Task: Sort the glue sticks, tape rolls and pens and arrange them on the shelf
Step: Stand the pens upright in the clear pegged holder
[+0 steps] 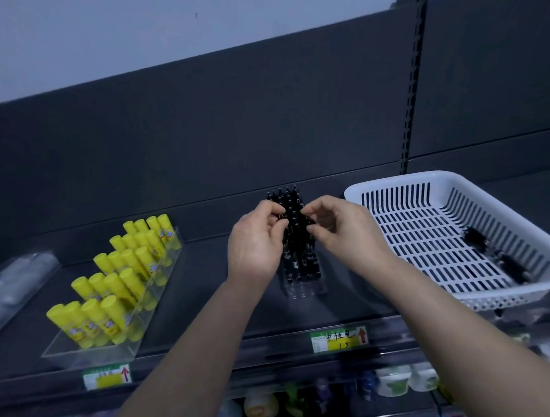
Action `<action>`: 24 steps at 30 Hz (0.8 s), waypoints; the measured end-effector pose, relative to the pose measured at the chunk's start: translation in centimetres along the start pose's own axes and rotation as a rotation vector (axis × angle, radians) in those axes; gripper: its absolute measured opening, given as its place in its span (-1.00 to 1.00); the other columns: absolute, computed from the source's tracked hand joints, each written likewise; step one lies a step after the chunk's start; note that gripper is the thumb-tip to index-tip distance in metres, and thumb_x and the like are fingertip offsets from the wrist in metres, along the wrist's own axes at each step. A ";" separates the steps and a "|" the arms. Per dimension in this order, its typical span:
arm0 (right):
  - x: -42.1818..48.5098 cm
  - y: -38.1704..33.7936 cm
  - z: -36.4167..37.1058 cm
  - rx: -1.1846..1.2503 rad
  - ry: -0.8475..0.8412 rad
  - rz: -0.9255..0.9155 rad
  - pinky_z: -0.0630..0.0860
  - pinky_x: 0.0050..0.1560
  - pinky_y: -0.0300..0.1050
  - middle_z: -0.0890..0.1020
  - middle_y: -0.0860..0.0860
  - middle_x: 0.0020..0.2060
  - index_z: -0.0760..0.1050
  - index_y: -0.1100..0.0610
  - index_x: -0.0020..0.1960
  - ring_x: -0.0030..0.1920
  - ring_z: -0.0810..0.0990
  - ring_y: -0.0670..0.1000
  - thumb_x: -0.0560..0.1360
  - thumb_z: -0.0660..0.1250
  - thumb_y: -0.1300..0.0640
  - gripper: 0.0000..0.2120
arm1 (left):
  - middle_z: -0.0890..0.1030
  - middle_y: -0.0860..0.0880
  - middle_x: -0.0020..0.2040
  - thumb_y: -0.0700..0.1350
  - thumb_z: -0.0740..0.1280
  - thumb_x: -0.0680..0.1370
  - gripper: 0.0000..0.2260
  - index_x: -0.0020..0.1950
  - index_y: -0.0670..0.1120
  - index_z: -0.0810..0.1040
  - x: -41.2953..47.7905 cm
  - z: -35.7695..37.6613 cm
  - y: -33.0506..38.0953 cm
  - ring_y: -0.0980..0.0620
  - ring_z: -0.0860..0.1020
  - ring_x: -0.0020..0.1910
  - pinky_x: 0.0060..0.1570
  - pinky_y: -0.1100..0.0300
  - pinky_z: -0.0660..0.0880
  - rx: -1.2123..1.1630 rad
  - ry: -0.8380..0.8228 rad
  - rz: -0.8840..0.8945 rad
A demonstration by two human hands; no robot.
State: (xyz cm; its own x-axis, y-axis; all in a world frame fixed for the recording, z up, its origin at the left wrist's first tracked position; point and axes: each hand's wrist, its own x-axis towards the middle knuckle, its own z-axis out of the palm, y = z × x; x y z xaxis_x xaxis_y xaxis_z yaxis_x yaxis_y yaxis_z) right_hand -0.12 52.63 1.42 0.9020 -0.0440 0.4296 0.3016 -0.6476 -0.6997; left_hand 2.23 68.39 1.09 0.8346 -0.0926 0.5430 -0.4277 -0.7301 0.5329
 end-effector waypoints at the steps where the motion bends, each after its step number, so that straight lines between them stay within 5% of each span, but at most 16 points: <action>1: 0.0 0.0 0.1 0.002 0.006 0.003 0.41 -0.10 -0.39 0.53 -0.28 -0.26 0.57 -0.06 0.02 -0.21 0.54 -0.25 0.44 0.42 0.20 -0.78 | 0.53 0.14 -0.25 -0.12 0.37 0.54 -0.91 0.03 -0.02 0.56 0.0 -0.1 -0.1 0.07 0.53 -0.17 -0.12 0.14 0.50 0.014 0.001 0.015; 11: 0.2 0.0 1.0 0.032 0.041 -0.004 0.50 -0.06 -0.30 0.56 -0.23 -0.23 0.58 -0.05 0.03 -0.20 0.58 -0.19 0.43 0.43 0.21 -0.77 | 0.48 0.18 -0.33 -0.11 0.38 0.52 -0.91 0.01 -0.02 0.57 -0.2 -0.3 -0.5 0.03 0.53 -0.17 -0.13 0.12 0.48 0.064 -0.011 0.012; 18: 0.0 0.4 1.4 0.032 0.026 -0.022 0.56 0.00 -0.13 0.61 -0.17 -0.16 0.57 -0.05 0.05 -0.16 0.60 -0.14 0.44 0.43 0.20 -0.76 | 0.57 0.12 -0.21 -0.08 0.40 0.51 -0.89 0.03 -0.02 0.61 -1.7 0.8 -2.0 0.12 0.43 -0.15 -0.12 0.23 0.38 0.158 -0.078 0.004; 24: 0.3 0.2 1.6 0.046 0.008 -0.037 0.53 -0.04 -0.23 0.59 -0.17 -0.15 0.55 -0.03 0.08 -0.21 0.57 -0.20 0.45 0.41 0.22 -0.74 | 0.57 0.12 -0.20 -0.05 0.38 0.53 -0.80 0.14 0.01 0.59 -1.5 0.8 -1.9 0.12 0.40 -0.12 -0.11 0.25 0.36 0.171 -0.100 -0.033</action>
State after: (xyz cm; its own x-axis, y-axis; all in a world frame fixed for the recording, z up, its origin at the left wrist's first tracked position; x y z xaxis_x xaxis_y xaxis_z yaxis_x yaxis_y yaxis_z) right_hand 0.75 53.68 0.50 0.8873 -0.0270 0.4604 0.3490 -0.6134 -0.7085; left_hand 2.07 69.39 -1.22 0.8810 -0.1274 0.4557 -0.3416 -0.8377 0.4262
